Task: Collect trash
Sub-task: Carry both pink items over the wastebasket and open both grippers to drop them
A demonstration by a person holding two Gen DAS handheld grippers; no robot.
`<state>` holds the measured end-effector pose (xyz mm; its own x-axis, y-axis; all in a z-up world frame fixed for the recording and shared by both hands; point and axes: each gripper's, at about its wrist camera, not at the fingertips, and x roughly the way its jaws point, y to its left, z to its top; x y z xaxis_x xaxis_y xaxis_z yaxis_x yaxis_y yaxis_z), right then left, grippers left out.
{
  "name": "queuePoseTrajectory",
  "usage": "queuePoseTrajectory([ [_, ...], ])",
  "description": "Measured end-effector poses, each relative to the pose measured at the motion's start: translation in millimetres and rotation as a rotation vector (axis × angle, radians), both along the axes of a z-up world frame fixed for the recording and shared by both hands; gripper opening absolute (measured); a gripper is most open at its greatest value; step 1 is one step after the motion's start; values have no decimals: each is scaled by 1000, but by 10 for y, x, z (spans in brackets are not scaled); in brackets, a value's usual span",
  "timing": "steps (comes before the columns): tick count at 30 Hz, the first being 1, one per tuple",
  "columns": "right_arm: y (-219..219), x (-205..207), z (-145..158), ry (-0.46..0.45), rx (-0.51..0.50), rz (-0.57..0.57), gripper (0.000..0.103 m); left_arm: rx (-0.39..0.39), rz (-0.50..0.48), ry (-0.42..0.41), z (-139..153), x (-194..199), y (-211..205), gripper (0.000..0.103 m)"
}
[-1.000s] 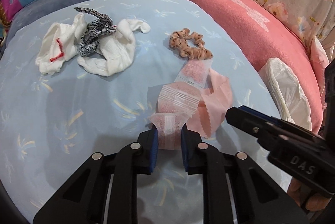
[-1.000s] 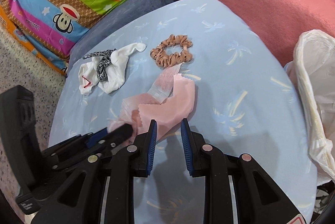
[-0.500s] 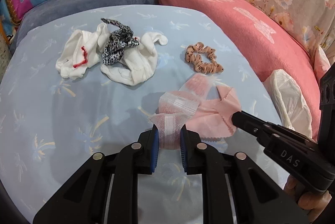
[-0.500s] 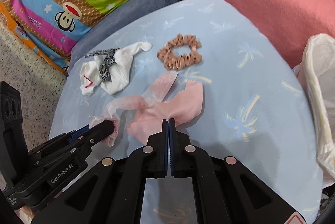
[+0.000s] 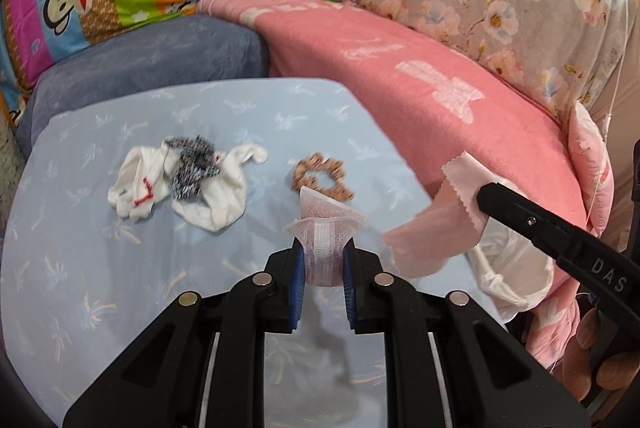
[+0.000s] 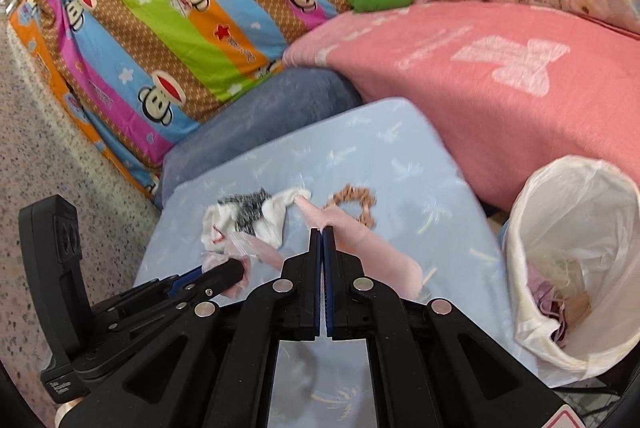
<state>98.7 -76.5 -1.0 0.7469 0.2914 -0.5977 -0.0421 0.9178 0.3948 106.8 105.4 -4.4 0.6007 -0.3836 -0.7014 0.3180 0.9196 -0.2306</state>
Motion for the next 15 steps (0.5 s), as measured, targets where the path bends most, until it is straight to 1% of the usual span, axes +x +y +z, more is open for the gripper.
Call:
queuePoseTrajectory([
  [6, -273, -219, 345, -84, 26, -48, 2, -18, -48, -79, 322, -73, -263, 16],
  [15, -718, -547, 742, -182, 27, -121, 2, -39, -138, -167, 665, -202, -685, 16],
])
